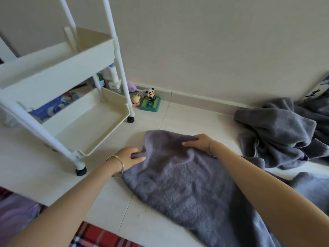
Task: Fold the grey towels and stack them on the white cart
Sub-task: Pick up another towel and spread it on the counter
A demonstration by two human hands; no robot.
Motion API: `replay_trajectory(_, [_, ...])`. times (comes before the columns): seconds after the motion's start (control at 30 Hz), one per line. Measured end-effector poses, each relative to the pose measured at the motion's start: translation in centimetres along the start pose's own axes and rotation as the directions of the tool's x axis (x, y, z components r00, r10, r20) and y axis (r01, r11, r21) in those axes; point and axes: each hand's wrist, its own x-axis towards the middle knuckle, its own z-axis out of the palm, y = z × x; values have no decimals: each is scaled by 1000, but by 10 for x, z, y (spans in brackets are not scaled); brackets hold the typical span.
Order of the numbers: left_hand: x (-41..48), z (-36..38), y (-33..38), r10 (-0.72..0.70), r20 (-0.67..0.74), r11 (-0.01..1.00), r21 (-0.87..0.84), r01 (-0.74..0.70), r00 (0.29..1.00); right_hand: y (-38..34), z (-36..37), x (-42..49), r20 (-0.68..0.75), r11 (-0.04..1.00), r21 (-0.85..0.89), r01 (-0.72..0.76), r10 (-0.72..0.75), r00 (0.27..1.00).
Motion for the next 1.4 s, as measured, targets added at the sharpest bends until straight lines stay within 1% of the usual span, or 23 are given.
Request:
replay_trajectory(0.07, [-14,-9,9,90,-53,988,-120,-96,994,-7,0,-10,45,976,200,88,-99,994])
replay_trajectory(0.13, [-28,-22,22,133,-112,957,-245,-157,985,-16,-5,-23,28,931,329,160,-179,983])
replay_trajectory(0.2, [-47,-41,41,154,-142,917,-348,-195,978,-27,-17,-39,-19,888,388,249,-262,965])
replay_trajectory(0.23, [-58,-52,50,150,-158,909,-367,-199,976,-35,-24,-49,-45,866,408,289,-297,954])
replay_trajectory(0.3, [-76,-75,67,153,-175,878,-427,-215,972,-52,-41,-67,-72,813,479,331,-339,938])
replay_trajectory(0.4, [-98,-105,82,126,-126,760,-625,-178,984,-79,-63,-86,-73,718,587,374,-413,908])
replay_trajectory(0.47, [-104,-119,79,78,-120,708,-693,-140,990,-97,-72,-91,-93,698,588,408,-443,892])
replay_trajectory(0.5, [-105,-124,75,58,-119,708,-695,-125,991,-104,-72,-90,-115,713,550,434,-450,886])
replay_trajectory(0.53, [-105,-126,73,43,-120,732,-671,-113,992,-108,-69,-84,-151,758,461,462,-446,882])
replay_trajectory(0.6, [-99,-119,62,-14,-161,841,-536,-75,987,-108,-53,-64,-243,852,195,486,-438,865])
replay_trajectory(0.63, [-92,-111,51,-52,-209,898,-438,-45,977,-106,-40,-53,-271,868,91,488,-450,851])
replay_trajectory(0.67, [-85,-101,41,-88,-251,943,-331,0,964,-100,-25,-41,-279,875,26,484,-458,844])
replay_trajectory(0.7, [-78,-90,30,-122,-277,973,-224,59,953,-94,-11,-29,-270,879,8,476,-457,848])
replay_trajectory(0.77, [-67,-67,16,-195,-255,981,-41,191,947,-77,14,-10,-224,896,38,443,-425,877])
replay_trajectory(0.83, [-60,-48,14,-249,-186,942,183,283,950,-60,29,-1,-182,918,68,391,-374,909])
replay_trajectory(0.87, [-58,-41,18,-267,-154,912,280,302,951,-53,33,-1,-171,928,72,366,-350,921])
replay_trajectory(0.9, [-53,-32,22,-277,-130,890,338,305,952,-44,35,1,-163,932,69,355,-340,926])
replay_trajectory(0.97, [-45,-17,32,-239,-130,877,396,272,962,-28,34,2,-160,936,58,347,-335,929])
replay_trajectory(1.07, [-28,2,54,-95,-179,871,461,169,979,-5,23,3,-179,946,42,322,-310,934])
replay_trajectory(1.17, [-2,21,79,67,-207,934,358,12,976,23,2,4,-204,965,16,261,-253,946])
replay_trajectory(1.2, [7,29,88,120,-193,940,338,-49,974,32,-5,3,-213,971,-6,238,-234,949])
replay_trajectory(1.27, [23,44,105,218,-127,921,356,-160,968,52,-20,0,-232,979,-54,194,-201,952])
replay_trajectory(1.4, [48,79,142,368,28,834,432,-343,929,94,-48,-14,-277,988,-122,93,-124,953])
